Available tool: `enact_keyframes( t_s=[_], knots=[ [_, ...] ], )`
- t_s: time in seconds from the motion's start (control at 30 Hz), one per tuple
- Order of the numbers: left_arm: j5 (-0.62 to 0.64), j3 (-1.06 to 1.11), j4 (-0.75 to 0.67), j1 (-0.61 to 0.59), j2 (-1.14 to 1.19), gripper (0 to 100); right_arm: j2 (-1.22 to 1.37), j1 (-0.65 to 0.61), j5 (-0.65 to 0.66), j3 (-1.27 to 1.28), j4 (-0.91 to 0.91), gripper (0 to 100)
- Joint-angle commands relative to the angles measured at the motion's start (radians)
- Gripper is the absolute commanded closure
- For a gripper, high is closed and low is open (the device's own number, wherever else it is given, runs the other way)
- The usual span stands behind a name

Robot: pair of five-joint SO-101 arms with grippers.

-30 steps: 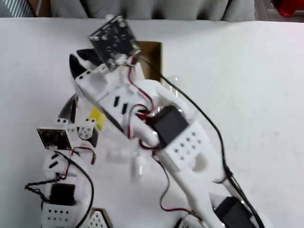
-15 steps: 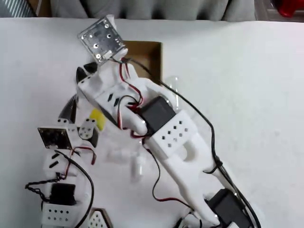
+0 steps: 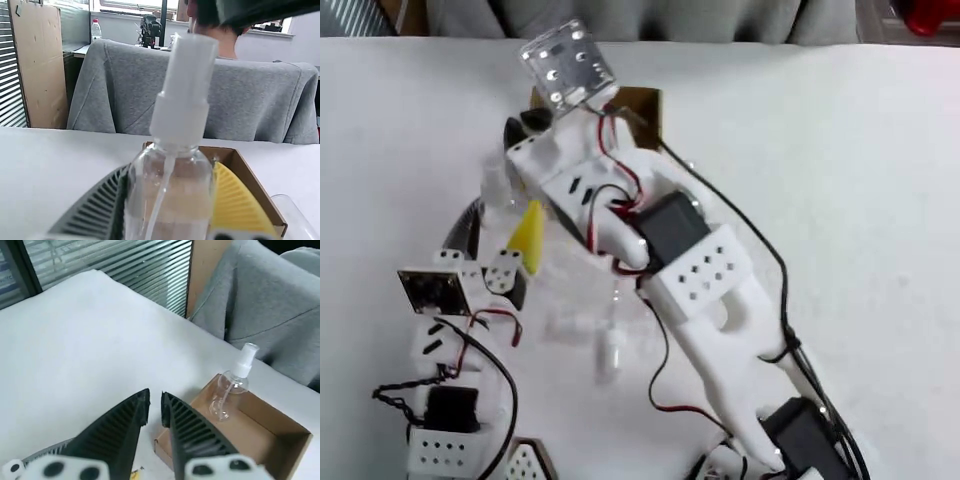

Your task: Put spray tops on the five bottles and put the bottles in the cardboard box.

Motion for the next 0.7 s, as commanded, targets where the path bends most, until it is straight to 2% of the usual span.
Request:
enact_keyframes(
  t_s=[0.0, 0.33, 0.5, 0.67],
  knots=[
    [0.008, -0.002, 0.000, 0.004, -0.019, 98, -0.068, 0.039, 0.002, -0.058, 0.041, 98.2],
    [0.009, -0.008, 0.006, 0.002, -0.019, 98, -0.153, 0.119, 0.002, -0.057, 0.455, 98.3],
    [0.009, -0.109, 0.126, -0.031, -0.018, 98, -0.154, 0.168, 0.011, -0.055, 0.618, 98.3],
    [0.011, -0.178, 0.189, -0.033, -0.016, 98, -0.156, 0.177, 0.012, -0.054, 0.757, 98.1]
  ],
)
